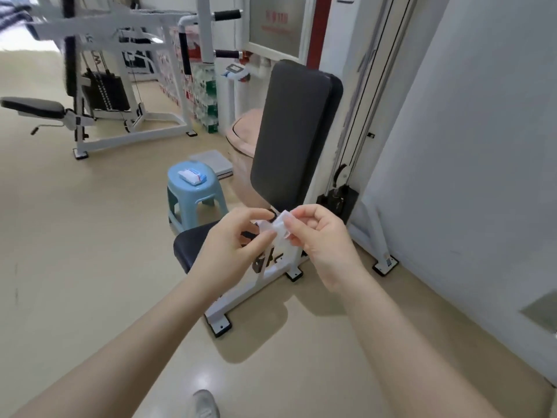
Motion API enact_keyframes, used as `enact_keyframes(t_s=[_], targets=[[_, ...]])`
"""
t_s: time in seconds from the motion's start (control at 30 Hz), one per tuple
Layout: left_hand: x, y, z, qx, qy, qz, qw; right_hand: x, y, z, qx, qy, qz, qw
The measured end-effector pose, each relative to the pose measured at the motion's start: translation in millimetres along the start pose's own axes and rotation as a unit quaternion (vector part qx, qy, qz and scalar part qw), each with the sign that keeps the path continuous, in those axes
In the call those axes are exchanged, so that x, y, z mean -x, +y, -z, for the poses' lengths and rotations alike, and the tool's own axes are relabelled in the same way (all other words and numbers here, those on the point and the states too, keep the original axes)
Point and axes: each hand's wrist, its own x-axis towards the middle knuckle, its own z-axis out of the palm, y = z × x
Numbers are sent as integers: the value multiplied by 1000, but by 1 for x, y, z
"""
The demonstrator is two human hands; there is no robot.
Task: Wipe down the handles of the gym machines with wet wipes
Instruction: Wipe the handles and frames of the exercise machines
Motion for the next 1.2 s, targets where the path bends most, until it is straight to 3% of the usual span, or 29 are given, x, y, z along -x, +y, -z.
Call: enact_keyframes(t_s=[0.13, 0.3, 0.47, 0.57, 0.7, 0.8, 0.87, 0.97, 1.2], targets=[[-51, -68, 68, -18, -7, 14, 1000, -71, 10, -83, -27, -66, -33, 997], [-125, -150, 177, 137, -12, 162, 977, -172, -1, -188, 7, -122, -46, 991], [-178, -227, 277, 161, -8, 191, 968, -256, -3, -293, 88, -179, -94, 975], [-207, -284, 332, 156, -10, 200, 967, -306, 6, -361, 77, -145, -101, 981], [-248, -373, 415, 177, -24, 213, 961, -369, 31, -466, -58, -73, -144, 985], [-285, -435, 486, 196, -46, 214, 956, -410, 47, -561, -115, -116, -180, 970], [-311, -470, 535, 207, -54, 219, 952, -438, 48, -627, -103, -133, -173, 970], [-356, -523, 600, 204, -66, 216, 953, -493, 42, -709, -116, -77, -150, 979], [-466, -621, 701, 202, -103, 226, 948, -631, 41, -833, -100, -36, -147, 983]])
